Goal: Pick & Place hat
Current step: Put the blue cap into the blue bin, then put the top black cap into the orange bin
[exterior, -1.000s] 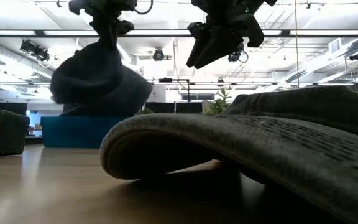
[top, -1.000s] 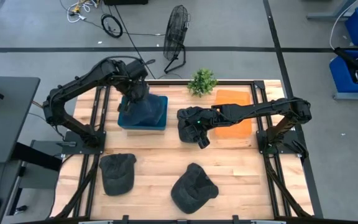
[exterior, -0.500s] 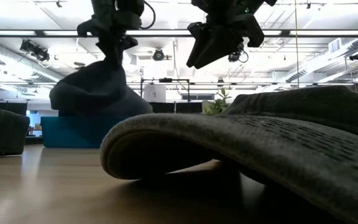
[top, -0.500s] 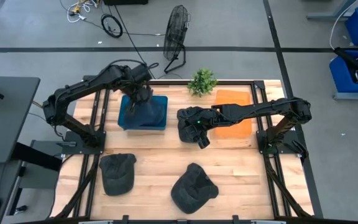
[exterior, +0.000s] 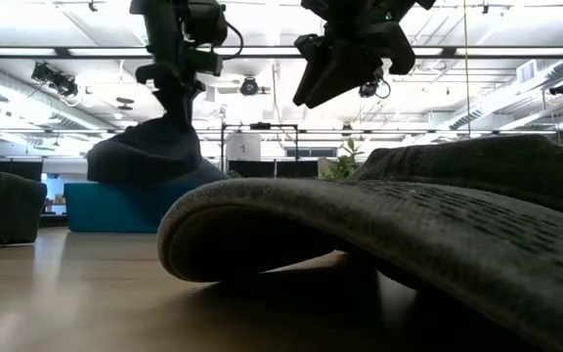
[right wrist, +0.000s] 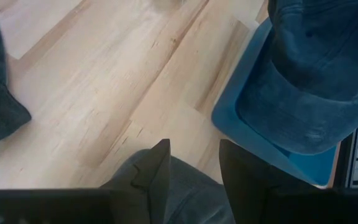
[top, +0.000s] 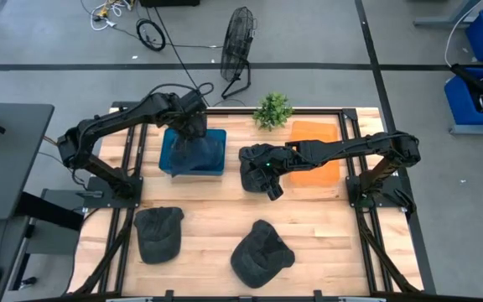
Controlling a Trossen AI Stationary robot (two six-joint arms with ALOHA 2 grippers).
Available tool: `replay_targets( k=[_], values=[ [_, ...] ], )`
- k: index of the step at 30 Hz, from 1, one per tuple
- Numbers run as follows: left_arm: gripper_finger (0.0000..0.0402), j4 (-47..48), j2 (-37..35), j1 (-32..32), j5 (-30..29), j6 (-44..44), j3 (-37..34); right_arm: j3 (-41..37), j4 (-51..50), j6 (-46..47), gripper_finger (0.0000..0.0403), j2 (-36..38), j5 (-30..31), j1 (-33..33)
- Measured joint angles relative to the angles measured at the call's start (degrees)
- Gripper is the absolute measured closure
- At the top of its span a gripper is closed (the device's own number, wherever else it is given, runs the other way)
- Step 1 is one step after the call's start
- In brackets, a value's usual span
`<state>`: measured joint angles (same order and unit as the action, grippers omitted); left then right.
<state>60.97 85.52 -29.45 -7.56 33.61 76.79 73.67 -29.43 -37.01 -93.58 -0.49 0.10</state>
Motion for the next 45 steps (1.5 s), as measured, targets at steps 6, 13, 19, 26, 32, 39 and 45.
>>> replay_targets(
  k=[6, 13, 19, 26, 32, 39, 45],
  values=[
    [0.0277, -3.5, 0.0, 0.0, -9.9, -0.6, -0.1, 0.0, 0.0, 0.0, 0.0259, 0.0, 0.0, 0.0],
    [0.0263, -4.5, 0.0, 0.7, -12.5, -1.8, -0.1, 0.0, -0.2, 2.3, 0.0259, 0.0, -0.1, 0.0],
    [0.0269, -8.0, 0.0, 2.1, -13.3, -3.0, -0.1, 0.0, -0.4, 5.9, 0.0259, 0.0, 0.0, 0.0],
    [0.0273, -8.4, -0.1, 2.3, -22.3, -5.6, 0.8, 0.0, -2.3, 17.1, 0.0259, 0.0, 5.4, -0.6],
    [0.0273, -9.0, -2.2, 2.3, -24.7, -7.4, 1.0, 0.0, -5.4, 27.2, 0.0259, -1.1, 6.0, -4.0],
    [0.0273, -10.2, -5.2, 1.9, -24.5, -7.6, 1.0, 0.0, -6.3, 27.6, 0.0259, -6.9, 4.6, -8.6],
    [0.0273, -10.2, -5.9, 1.4, -23.7, -7.5, 1.0, 0.0, -6.8, 27.8, 0.0259, -13.4, 3.5, -10.8]
  ],
)
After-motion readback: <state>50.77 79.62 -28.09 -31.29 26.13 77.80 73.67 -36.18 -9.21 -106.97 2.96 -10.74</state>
